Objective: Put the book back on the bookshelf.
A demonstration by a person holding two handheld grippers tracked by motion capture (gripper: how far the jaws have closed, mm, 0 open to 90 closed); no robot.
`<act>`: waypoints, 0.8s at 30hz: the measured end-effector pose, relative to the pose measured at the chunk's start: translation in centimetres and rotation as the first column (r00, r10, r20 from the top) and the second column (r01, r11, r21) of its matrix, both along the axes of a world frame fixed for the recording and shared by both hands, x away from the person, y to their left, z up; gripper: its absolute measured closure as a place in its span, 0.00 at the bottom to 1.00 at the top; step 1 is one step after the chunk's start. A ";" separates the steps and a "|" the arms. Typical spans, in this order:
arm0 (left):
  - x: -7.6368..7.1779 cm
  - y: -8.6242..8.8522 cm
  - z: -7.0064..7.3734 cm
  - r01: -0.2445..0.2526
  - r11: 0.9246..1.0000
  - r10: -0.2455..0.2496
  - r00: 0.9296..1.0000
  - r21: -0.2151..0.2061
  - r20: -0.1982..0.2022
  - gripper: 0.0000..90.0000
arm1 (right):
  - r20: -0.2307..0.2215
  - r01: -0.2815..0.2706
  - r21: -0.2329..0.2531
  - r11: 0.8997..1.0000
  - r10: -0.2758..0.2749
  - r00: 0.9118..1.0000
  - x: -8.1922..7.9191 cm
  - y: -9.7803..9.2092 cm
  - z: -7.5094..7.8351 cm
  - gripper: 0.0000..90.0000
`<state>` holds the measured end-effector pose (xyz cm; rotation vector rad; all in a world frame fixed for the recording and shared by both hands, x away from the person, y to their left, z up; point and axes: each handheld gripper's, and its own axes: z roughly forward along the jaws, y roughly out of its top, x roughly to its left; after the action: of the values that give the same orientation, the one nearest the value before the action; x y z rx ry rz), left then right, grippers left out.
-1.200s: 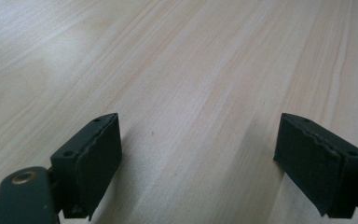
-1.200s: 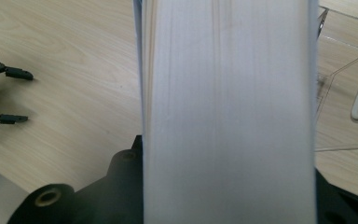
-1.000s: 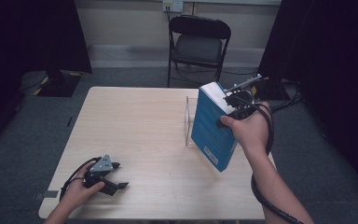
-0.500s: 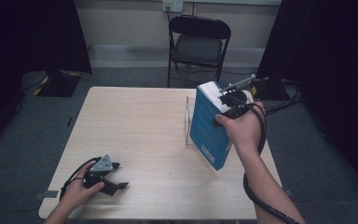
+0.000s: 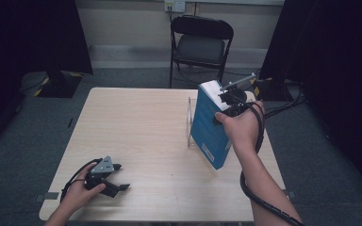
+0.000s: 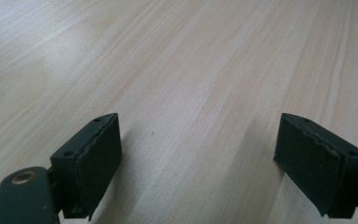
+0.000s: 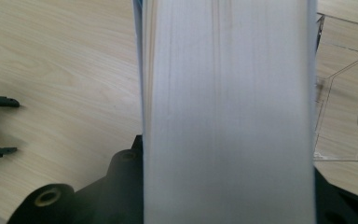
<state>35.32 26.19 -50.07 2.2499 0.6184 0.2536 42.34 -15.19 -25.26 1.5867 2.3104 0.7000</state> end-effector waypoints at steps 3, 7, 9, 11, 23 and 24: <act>0.0 0.0 0.0 0.000 1.000 0.000 1.000 0.000 0.000 0.16 | 0.004 0.004 0.001 1.000 -0.004 1.000 0.3 0.1 0.0 0.69; 0.0 0.0 0.0 0.000 1.000 0.000 1.000 0.000 0.000 0.16 | 0.006 0.020 -0.010 1.000 -0.020 1.000 0.6 0.4 0.1 0.69; 0.0 0.0 0.0 0.000 1.000 0.000 1.000 0.000 0.000 0.16 | 0.003 0.027 -0.006 1.000 -0.027 1.000 0.8 0.4 0.0 0.69; 0.0 0.0 0.0 0.000 1.000 0.000 1.000 0.000 0.000 0.16 | 0.011 0.029 -0.001 1.000 -0.029 1.000 1.0 0.4 -0.1 0.69; 0.0 0.0 0.0 0.001 1.000 -0.001 1.000 0.000 0.000 0.15 | 0.013 0.065 -0.001 0.998 -0.065 0.998 1.6 1.0 -0.9 0.69; 0.0 0.0 0.0 0.002 1.000 -0.002 1.000 0.001 0.001 0.15 | 0.013 0.069 -0.003 0.998 -0.069 0.998 1.7 1.1 -1.0 0.69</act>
<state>35.32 26.18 -50.07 2.2511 0.6154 0.2535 44.02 -14.14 -26.26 1.6468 2.2353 0.6875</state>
